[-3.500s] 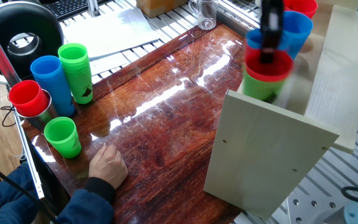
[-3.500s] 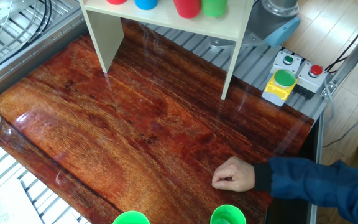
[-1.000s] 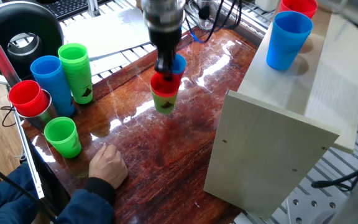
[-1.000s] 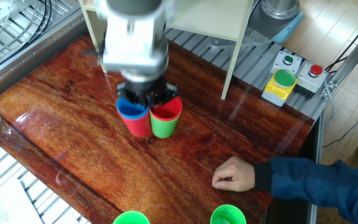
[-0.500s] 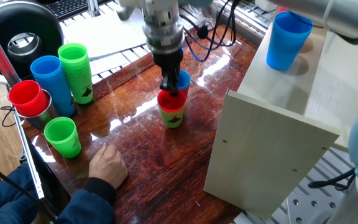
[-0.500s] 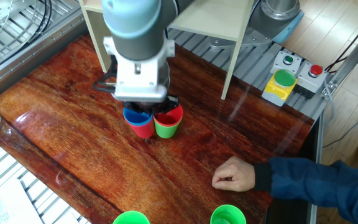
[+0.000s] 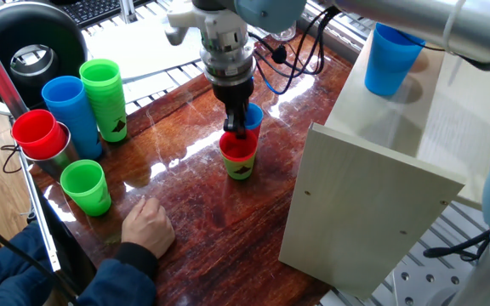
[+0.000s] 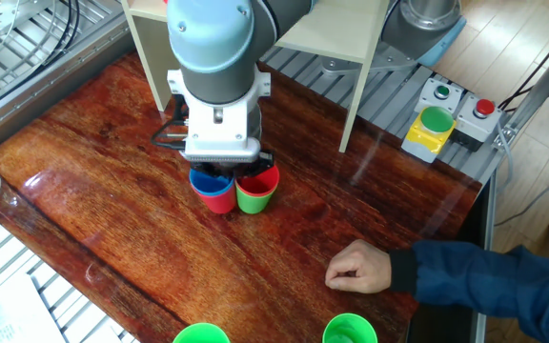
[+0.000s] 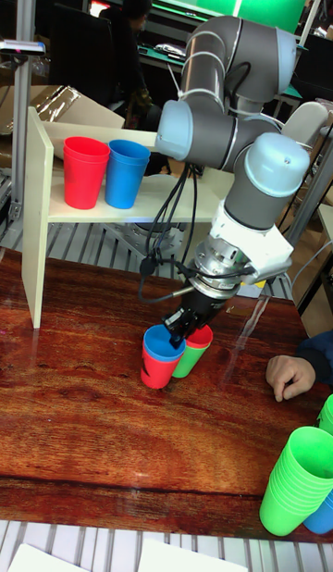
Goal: Take the cups off the shelf and stack them together
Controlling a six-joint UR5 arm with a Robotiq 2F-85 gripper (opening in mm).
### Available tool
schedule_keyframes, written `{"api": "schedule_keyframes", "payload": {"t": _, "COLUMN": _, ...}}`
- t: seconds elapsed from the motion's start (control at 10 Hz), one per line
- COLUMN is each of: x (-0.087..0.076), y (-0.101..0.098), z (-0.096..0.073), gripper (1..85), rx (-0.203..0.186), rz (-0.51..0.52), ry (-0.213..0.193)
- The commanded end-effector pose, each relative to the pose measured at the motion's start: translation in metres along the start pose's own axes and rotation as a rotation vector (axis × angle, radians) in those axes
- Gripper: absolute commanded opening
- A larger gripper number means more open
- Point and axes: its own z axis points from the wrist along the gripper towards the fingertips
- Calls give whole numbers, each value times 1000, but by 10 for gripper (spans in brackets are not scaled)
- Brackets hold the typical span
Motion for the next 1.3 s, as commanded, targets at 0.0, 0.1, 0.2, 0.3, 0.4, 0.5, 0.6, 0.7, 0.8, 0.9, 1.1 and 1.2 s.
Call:
{"api": "schedule_keyframes", "payload": {"t": 0.0, "x": -5, "y": -1, "z": 0, "gripper": 267, "rx": -4, "rz": -27, "ry": -31}}
{"api": "schedule_keyframes", "payload": {"t": 0.1, "x": -6, "y": 0, "z": -2, "gripper": 300, "rx": -10, "rz": -34, "ry": -38}}
{"api": "schedule_keyframes", "payload": {"t": 0.2, "x": -5, "y": 0, "z": -3, "gripper": 300, "rx": -13, "rz": -35, "ry": -37}}
{"api": "schedule_keyframes", "payload": {"t": 0.3, "x": -4, "y": 2, "z": -7, "gripper": 303, "rx": -22, "rz": -44, "ry": -35}}
{"api": "schedule_keyframes", "payload": {"t": 0.4, "x": 1, "y": 4, "z": -16, "gripper": 323, "rx": -38, "rz": -51, "ry": -30}}
{"api": "schedule_keyframes", "payload": {"t": 0.5, "x": 9, "y": 6, "z": -30, "gripper": 337, "rx": -46, "rz": -63, "ry": -17}}
{"api": "schedule_keyframes", "payload": {"t": 0.6, "x": 16, "y": 8, "z": -43, "gripper": 343, "rx": -55, "rz": -69, "ry": -7}}
{"api": "schedule_keyframes", "payload": {"t": 0.7, "x": 23, "y": 12, "z": -55, "gripper": 353, "rx": -68, "rz": -73, "ry": 4}}
{"api": "schedule_keyframes", "payload": {"t": 0.8, "x": 31, "y": 14, "z": -67, "gripper": 353, "rx": -76, "rz": -74, "ry": 19}}
{"api": "schedule_keyframes", "payload": {"t": 0.9, "x": 40, "y": 13, "z": -85, "gripper": 353, "rx": -78, "rz": -90, "ry": 37}}
{"api": "schedule_keyframes", "payload": {"t": 1.1, "x": 60, "y": 2, "z": -133, "gripper": 353, "rx": -44, "rz": -133, "ry": 61}}
{"api": "schedule_keyframes", "payload": {"t": 1.2, "x": 72, "y": -2, "z": -153, "gripper": 340, "rx": -11, "rz": -137, "ry": 76}}
